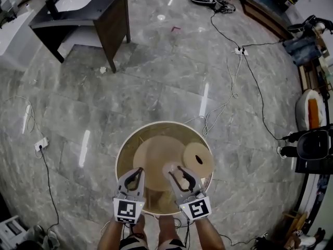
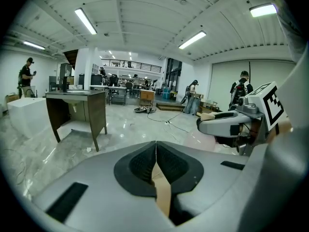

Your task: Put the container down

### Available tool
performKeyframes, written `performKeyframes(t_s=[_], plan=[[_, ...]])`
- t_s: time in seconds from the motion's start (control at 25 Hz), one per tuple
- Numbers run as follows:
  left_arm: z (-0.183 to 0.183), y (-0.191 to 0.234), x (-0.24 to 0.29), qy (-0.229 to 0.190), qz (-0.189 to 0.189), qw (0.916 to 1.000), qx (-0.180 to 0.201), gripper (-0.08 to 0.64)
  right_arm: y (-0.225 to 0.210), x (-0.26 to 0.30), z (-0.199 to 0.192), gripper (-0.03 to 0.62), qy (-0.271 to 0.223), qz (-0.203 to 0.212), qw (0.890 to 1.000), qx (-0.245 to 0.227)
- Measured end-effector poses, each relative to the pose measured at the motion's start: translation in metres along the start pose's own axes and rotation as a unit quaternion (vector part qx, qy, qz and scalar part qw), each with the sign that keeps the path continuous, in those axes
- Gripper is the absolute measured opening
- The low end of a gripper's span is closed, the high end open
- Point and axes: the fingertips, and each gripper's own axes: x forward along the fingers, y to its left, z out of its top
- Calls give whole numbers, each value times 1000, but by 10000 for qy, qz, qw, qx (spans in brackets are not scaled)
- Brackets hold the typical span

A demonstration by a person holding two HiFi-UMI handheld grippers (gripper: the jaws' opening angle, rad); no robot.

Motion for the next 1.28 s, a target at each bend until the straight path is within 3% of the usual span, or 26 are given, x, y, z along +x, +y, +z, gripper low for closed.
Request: performKeyframes(t_s=[0.08,0.2,0.32,0.92,1.08,1.28], plan=[[-15,5,8,45,38,10000,-32,20,-3,9,-16,138,77,22,10000,29],[-31,9,20,107,156,9990,-404,20,-9,20,-40,138,133,37,9999,35],[-56,15,32,139,150,9997,-160,20,-16,30,-64,138,169,39,9998,21],[-145,36,80,428,166,9988,-158,20,-24,79,-165,138,411,174,9990,85],[-160,42,86,525,360,9951,-761,20,-25,89,-186,138,460,217,9987,53],[-184,47,91,601,383,9949,-709,20,-27,100,-209,138,576,281,9979,17]])
